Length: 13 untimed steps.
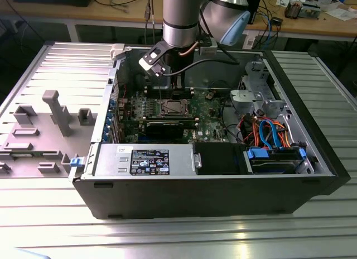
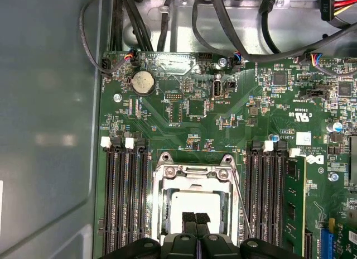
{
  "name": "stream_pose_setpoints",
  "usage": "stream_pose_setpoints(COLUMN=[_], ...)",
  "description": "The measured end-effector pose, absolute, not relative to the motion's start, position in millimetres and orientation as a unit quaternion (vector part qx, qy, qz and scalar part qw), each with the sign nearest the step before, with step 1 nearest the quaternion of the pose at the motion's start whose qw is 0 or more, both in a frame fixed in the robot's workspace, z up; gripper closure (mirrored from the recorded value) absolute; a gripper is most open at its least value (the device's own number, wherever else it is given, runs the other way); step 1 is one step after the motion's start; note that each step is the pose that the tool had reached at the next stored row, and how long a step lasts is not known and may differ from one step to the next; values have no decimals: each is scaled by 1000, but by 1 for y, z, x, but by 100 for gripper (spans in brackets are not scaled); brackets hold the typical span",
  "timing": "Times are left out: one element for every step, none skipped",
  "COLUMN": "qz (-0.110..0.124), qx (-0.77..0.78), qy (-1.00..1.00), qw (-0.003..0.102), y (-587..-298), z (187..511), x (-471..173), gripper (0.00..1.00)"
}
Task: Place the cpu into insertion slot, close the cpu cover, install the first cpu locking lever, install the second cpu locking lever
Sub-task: 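Install the first cpu locking lever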
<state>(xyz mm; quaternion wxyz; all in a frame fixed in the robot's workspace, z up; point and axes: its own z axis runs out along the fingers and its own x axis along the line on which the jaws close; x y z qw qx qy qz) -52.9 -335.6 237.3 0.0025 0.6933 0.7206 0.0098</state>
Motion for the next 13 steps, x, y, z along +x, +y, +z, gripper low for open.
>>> stream_pose_setpoints(qz=[10, 10, 10, 10, 10, 10, 10, 10, 10, 10, 10, 10, 10], qx=[693, 693, 693, 693, 693, 693, 693, 693, 693, 693, 693, 693, 693], qy=[721, 721, 721, 721, 721, 721, 721, 721, 721, 721, 721, 721, 721], qw=[3, 2, 2, 2, 2, 2, 2, 2, 2, 2, 2, 2, 2], y=[-336, -336, -336, -336, -336, -336, -336, -336, -336, -336, -336, -336, -336], z=[237, 237, 238, 239, 240, 241, 243, 244, 245, 247, 251, 253, 255], x=[-53, -53, -53, -53, -53, -53, -53, -53, -53, -53, -53, -53, -53], gripper=[89, 89, 89, 89, 89, 89, 89, 89, 89, 89, 89, 89, 89])
